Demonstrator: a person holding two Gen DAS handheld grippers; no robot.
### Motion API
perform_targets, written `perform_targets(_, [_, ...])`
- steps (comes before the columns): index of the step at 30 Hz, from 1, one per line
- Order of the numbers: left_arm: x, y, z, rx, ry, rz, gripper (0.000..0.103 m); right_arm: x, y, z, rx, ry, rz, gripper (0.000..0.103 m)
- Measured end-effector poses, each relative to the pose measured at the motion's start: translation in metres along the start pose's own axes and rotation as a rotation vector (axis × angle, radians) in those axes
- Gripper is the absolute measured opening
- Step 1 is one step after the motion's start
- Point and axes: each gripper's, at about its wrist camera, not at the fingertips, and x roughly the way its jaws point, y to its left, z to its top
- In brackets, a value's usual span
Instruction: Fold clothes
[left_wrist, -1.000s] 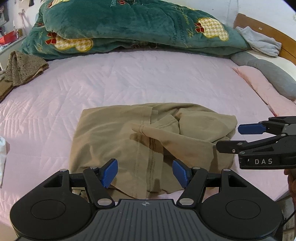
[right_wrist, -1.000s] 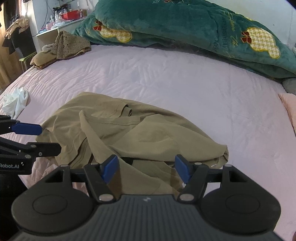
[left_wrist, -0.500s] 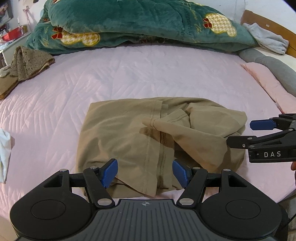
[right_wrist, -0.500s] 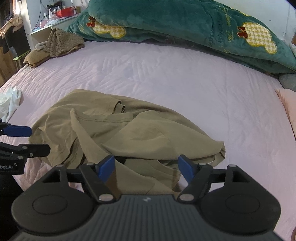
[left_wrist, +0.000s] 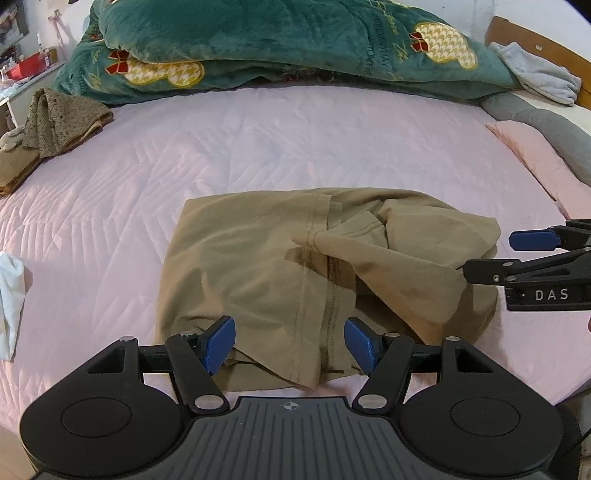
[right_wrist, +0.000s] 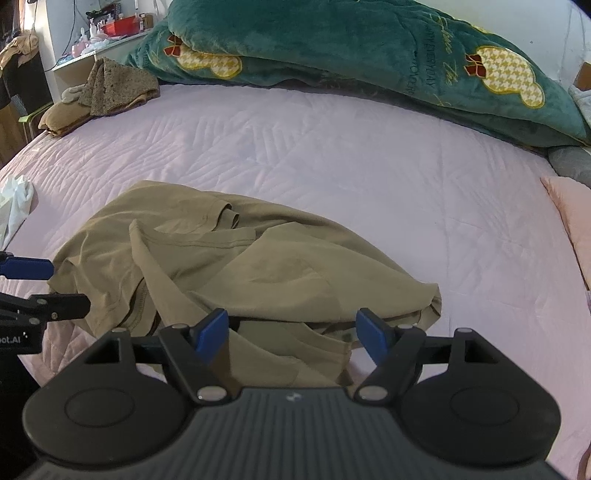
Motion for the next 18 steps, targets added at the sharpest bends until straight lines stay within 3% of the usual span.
perform_targets(9, [0.011, -0.002, -0.001, -0.001, 0.018, 0.008, 0.067, 0.011, -0.009, -0.001, 0.005, 0.026, 0.040, 0.073])
perform_targets(18, [0.018, 0.004, -0.004, -0.024, 0.040, 0.011, 0.067, 0.033, 0.007, 0.001, -0.112, 0.099, 0.077, 0.073])
